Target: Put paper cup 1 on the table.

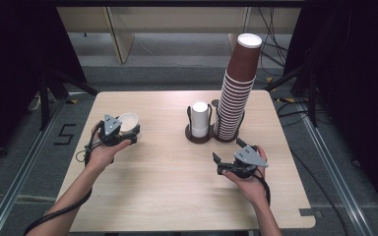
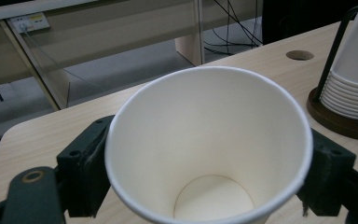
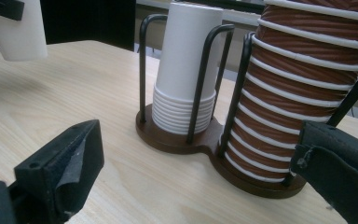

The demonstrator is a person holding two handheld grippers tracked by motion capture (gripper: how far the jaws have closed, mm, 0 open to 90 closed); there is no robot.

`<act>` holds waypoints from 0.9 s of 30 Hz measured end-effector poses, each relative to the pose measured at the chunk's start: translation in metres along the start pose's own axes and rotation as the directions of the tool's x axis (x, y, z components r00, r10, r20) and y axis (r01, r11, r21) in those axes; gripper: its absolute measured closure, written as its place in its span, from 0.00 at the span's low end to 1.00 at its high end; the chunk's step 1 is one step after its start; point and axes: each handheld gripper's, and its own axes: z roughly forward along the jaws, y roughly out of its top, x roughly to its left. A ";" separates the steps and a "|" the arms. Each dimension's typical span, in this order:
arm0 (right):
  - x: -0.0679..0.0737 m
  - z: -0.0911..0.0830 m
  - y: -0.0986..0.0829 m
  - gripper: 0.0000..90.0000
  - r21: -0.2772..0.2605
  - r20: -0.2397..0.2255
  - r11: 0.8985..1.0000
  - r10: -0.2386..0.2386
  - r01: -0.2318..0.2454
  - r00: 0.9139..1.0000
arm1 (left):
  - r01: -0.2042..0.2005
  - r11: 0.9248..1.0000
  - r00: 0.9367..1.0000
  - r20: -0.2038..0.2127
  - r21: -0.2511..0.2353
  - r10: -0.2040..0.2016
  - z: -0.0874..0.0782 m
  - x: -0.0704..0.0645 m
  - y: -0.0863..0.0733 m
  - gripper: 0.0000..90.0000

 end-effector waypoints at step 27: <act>-0.043 -0.032 0.000 0.04 -0.025 0.146 0.999 0.024 -0.020 0.989 | -0.056 0.995 0.953 0.292 -0.084 0.079 -0.001 -0.110 0.026 0.20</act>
